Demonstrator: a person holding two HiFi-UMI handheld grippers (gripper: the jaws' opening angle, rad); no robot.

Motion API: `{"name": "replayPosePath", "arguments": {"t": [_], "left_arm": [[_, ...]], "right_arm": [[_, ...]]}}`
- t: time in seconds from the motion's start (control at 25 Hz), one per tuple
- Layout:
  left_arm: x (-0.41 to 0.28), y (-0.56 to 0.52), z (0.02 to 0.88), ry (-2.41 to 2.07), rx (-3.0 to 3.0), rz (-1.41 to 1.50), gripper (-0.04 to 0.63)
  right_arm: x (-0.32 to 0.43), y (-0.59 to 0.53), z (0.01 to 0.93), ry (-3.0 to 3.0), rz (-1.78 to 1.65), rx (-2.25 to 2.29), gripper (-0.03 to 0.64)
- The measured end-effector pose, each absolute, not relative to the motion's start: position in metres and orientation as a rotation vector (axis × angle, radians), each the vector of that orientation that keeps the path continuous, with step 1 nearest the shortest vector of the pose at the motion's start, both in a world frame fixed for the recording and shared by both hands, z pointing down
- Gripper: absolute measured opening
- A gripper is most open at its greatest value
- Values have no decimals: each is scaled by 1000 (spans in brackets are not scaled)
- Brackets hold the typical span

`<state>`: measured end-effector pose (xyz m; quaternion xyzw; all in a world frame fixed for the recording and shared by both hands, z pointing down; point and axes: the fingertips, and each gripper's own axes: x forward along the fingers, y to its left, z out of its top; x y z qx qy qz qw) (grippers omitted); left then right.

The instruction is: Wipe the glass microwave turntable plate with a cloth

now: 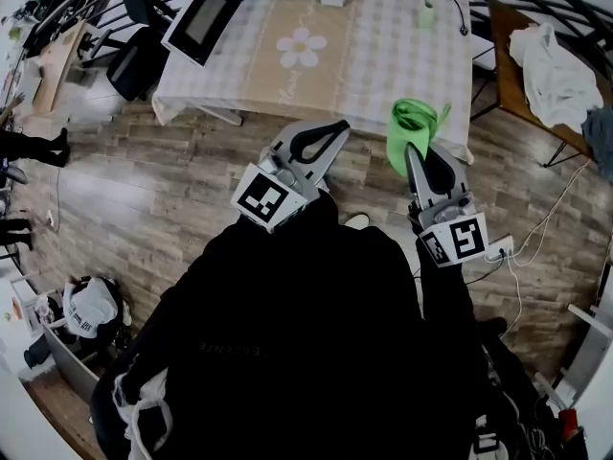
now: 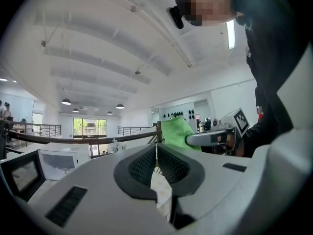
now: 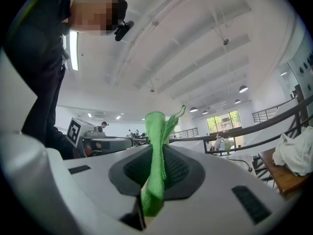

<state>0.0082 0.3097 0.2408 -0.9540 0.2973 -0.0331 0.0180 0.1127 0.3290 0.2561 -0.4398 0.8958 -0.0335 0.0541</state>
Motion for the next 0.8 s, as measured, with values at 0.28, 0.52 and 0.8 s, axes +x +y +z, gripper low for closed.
{"name": "replayPosePath", "arguments": {"t": [0.28, 0.52, 0.8], "left_arm": [[8, 274, 251, 924, -2972, -105, 23], [11, 217, 259, 881, -3015, -75, 23], [2, 123, 266, 800, -3088, -63, 23]], "right_arm": [[117, 298, 269, 2732, -171, -1374, 57], [117, 241, 285, 2757, -230, -1439, 57], [102, 143, 311, 2809, -347, -1549, 58]]}}
